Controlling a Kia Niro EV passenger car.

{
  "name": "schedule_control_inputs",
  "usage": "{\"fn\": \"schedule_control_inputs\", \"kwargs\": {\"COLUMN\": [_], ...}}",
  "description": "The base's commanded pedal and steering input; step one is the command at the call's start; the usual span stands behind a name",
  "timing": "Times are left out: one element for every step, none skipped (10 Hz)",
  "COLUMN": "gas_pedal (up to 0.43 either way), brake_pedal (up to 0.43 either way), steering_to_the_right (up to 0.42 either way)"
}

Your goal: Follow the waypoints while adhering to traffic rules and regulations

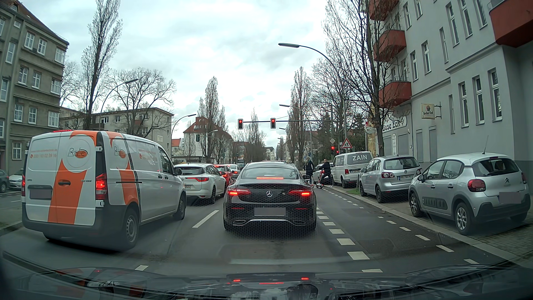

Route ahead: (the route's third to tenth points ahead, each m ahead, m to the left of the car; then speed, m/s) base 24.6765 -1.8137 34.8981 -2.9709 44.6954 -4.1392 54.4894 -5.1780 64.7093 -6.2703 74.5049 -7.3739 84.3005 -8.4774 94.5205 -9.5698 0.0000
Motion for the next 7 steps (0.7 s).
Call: {"fn": "schedule_control_inputs", "kwargs": {"gas_pedal": [0.000,0.000,0.000,0.000,0.000,0.000,0.000], "brake_pedal": [0.427,0.427,0.427,0.427,0.433,0.433,0.433], "steering_to_the_right": [-0.003,-0.003,-0.003,-0.003,-0.003,-0.003,-0.003]}}
